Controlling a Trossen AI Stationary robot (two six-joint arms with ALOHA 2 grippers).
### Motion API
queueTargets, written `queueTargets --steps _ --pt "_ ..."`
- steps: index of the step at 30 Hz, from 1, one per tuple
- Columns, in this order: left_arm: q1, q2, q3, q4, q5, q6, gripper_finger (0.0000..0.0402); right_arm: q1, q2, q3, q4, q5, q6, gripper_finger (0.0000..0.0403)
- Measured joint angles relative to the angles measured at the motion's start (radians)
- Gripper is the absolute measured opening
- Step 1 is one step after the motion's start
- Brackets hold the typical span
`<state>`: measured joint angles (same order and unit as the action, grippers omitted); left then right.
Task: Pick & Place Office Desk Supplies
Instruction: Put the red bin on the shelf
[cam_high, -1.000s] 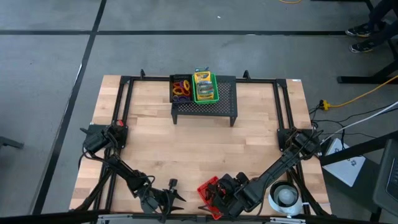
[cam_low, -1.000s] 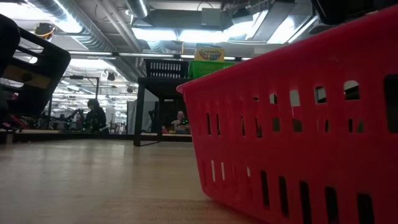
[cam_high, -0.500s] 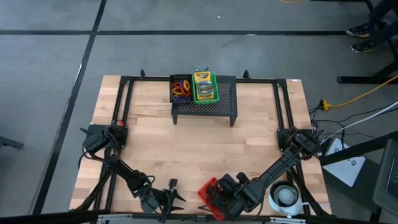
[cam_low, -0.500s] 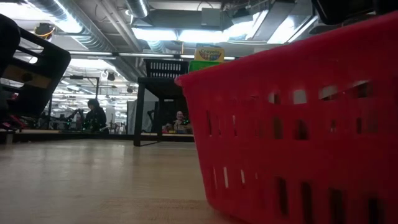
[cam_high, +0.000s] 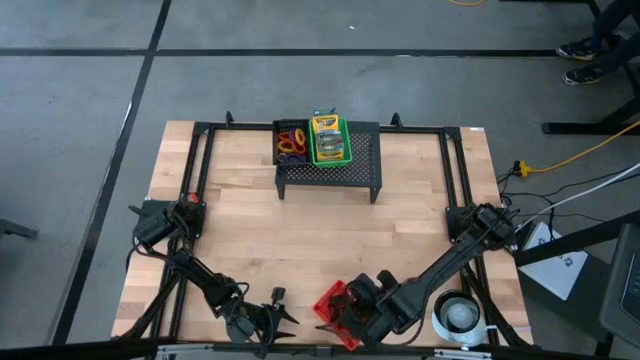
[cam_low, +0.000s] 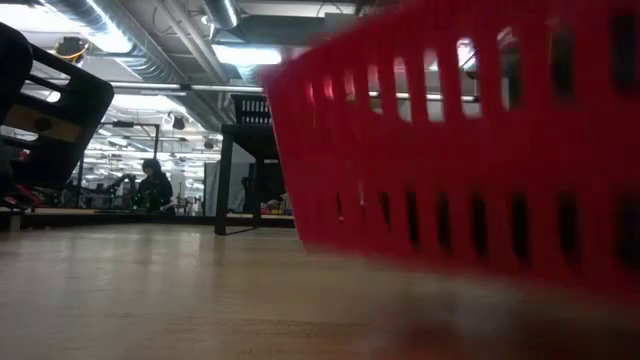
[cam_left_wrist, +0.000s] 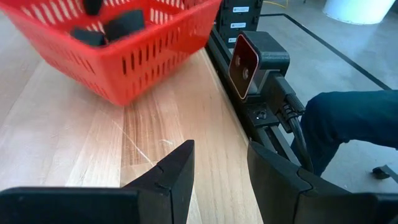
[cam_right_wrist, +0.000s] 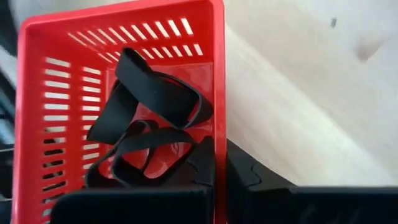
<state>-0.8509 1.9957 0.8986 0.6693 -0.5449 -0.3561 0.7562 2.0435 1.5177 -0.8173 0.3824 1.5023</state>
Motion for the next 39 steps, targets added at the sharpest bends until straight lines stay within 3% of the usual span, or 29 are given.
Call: queueTargets --steps 7,16,22,30,39 --pt "0.0 0.0 0.0 0.0 0.001 0.0 0.0143 -0.031 -0.107 0.0 -0.025 0.082 -0.115 0.0005" --pt "0.0 0.0 0.0 0.0 0.01 -0.007 0.0143 -0.04 -0.342 0.0 -0.196 0.351 -0.189 0.0005" --pt "0.0 0.0 0.0 0.0 0.012 -0.008 0.0143 -0.079 -0.489 0.001 -0.353 0.473 -0.205 0.0005" --pt "0.002 0.0 0.0 0.0 0.013 -0.017 0.0143 -0.239 -0.613 0.001 -0.542 0.44 -0.161 0.0005" --pt "0.002 0.0 0.0 0.0 0.014 -0.025 0.0143 -0.482 -0.734 0.001 -0.553 0.306 -0.264 0.0005"
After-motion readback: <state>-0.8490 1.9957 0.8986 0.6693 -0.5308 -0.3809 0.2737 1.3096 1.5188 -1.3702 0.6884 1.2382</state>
